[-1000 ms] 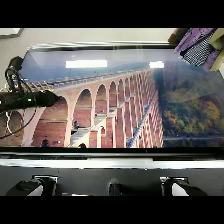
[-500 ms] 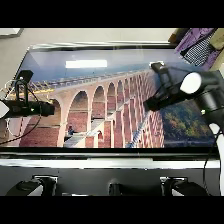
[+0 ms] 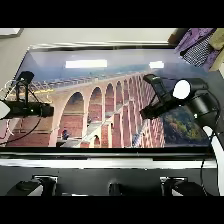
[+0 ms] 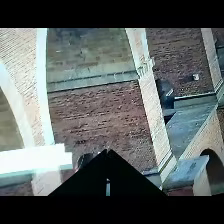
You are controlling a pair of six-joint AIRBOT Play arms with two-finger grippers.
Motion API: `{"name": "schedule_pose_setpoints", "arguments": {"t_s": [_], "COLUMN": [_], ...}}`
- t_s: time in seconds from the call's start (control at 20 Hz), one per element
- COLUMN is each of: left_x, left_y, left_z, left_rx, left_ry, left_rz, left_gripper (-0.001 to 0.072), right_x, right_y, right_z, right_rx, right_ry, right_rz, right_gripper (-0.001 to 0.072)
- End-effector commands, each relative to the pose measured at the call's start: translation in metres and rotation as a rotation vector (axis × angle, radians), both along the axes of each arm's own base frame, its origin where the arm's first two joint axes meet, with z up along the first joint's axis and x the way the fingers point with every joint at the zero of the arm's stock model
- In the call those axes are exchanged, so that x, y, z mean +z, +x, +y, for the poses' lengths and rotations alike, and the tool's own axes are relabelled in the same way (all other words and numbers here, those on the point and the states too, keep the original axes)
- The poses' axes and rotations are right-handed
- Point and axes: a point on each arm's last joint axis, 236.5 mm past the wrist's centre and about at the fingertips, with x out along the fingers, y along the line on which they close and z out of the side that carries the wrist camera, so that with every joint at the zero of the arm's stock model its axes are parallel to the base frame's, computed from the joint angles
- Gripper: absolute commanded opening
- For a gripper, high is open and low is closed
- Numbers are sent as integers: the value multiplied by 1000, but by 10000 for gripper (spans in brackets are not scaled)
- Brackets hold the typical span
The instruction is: Fold the clothes and pants, and hang the long-sleeved shirts on hangers.
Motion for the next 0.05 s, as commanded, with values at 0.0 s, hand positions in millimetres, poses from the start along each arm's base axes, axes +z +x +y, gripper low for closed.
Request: {"name": "schedule_pose_setpoints", "arguments": {"t_s": [0.0], "left_x": [-1], "left_y": [0], "left_z": [1], "left_rx": [0], "left_ry": [4], "left_rz": [2], "left_gripper": [31], "right_x": [-1], "right_y": [-1], "right_z": [0], "right_rx": [1], "right_ry": [-1], "right_rz": [7], "right_gripper": [40]}}
